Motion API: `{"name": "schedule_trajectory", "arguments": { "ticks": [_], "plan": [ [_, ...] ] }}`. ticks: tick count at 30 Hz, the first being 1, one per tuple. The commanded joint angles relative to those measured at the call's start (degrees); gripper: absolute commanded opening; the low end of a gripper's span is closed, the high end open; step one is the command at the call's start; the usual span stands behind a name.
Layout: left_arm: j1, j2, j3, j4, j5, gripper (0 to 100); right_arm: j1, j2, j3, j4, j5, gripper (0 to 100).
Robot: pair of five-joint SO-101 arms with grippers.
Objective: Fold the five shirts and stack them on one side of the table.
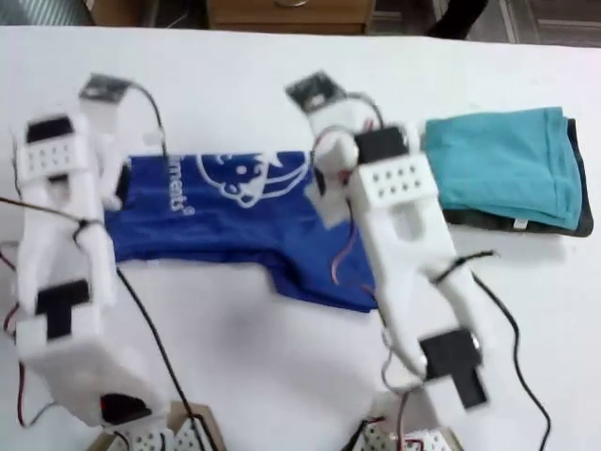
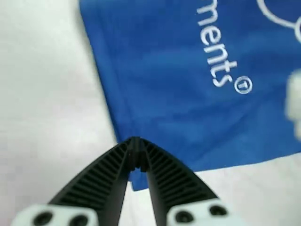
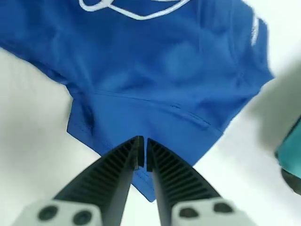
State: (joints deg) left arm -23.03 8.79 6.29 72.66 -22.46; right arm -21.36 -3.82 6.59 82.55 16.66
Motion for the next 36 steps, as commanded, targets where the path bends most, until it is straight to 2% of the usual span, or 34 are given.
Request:
{"name": "schedule_trajectory", "arguments": {
  "ticks": [1, 5, 11, 14, 18, 22, 26, 31, 36],
  "plan": [
    [0.6, -12.3, 19.1, -13.0, -0.4, 3, -0.3, -7.8, 16.7, -9.5, 0.4, 2.0],
    [0.4, -15.4, 29.2, -22.2, -3.1, 3, -0.4, -8.9, 28.1, -17.1, 0.4, 2.0],
    [-4.0, -10.2, 32.3, -29.8, -1.7, 3, -0.5, -8.9, 34.0, -24.0, 0.4, 2.0],
    [-4.7, -7.9, 31.5, -29.7, 1.6, 3, -2.2, -9.5, 33.8, -24.0, 0.6, 2.1],
    [-4.7, -7.4, 31.2, -29.6, 4.9, 3, -8.7, -11.1, 33.2, -19.2, 7.2, 2.1],
    [-4.7, -7.5, 31.8, -30.1, 5.3, 3, -13.8, -12.7, 33.1, -18.0, 10.0, 2.1],
    [-4.7, -7.5, 31.9, -30.1, 5.3, 3, -13.1, -12.6, 33.2, -19.1, 12.1, 2.7],
    [-4.7, -7.5, 31.8, -30.2, 5.5, 3, -10.5, -12.6, 33.4, -20.4, 12.6, 13.0],
    [-4.7, -7.5, 31.7, -30.2, 5.6, 3, -10.9, -12.5, 33.6, -21.2, 12.6, 11.8]
  ]
}}
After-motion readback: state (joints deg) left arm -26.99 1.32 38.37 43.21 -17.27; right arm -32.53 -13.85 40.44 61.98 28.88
